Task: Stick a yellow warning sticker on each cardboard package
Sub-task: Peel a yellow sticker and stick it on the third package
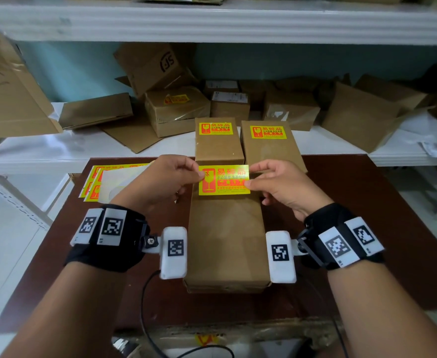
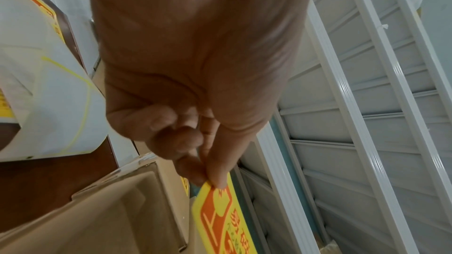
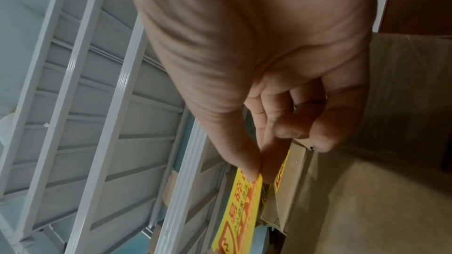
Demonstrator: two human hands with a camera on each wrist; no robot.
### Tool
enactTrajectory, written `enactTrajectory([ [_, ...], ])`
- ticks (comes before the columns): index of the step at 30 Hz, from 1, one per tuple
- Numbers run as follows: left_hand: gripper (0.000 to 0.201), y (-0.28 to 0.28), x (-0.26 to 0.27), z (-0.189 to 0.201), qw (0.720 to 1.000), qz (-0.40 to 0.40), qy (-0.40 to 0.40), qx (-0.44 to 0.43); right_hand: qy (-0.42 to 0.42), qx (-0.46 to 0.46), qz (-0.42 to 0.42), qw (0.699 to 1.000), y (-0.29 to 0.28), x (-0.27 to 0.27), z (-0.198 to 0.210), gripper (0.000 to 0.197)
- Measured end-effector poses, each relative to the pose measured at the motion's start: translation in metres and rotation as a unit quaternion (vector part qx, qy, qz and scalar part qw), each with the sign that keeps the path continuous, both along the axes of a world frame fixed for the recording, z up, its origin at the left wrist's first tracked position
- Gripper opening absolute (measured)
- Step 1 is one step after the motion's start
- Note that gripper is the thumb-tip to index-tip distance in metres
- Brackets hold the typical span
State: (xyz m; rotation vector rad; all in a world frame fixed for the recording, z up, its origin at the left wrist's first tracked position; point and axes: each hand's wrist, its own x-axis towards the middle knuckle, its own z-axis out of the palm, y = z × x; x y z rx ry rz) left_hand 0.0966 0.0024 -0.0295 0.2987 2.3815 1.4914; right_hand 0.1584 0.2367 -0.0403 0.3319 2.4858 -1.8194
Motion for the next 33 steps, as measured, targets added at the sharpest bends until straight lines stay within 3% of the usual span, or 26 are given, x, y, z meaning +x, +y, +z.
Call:
enactTrajectory([
  [14, 0.017, -0.001, 0.000, -0.001, 0.999, -0.026, -0.031, -0.020, -0.043, 0.046, 0.030, 0.998, 0.004, 0.005, 0.003, 0.004],
  [33, 0.030, -0.001, -0.005, -0.012, 0.997, -0.038, -0.012, -0.070, -0.054, 0.092, 0.066, 0.992, 0.001, 0.005, -0.004, 0.008],
])
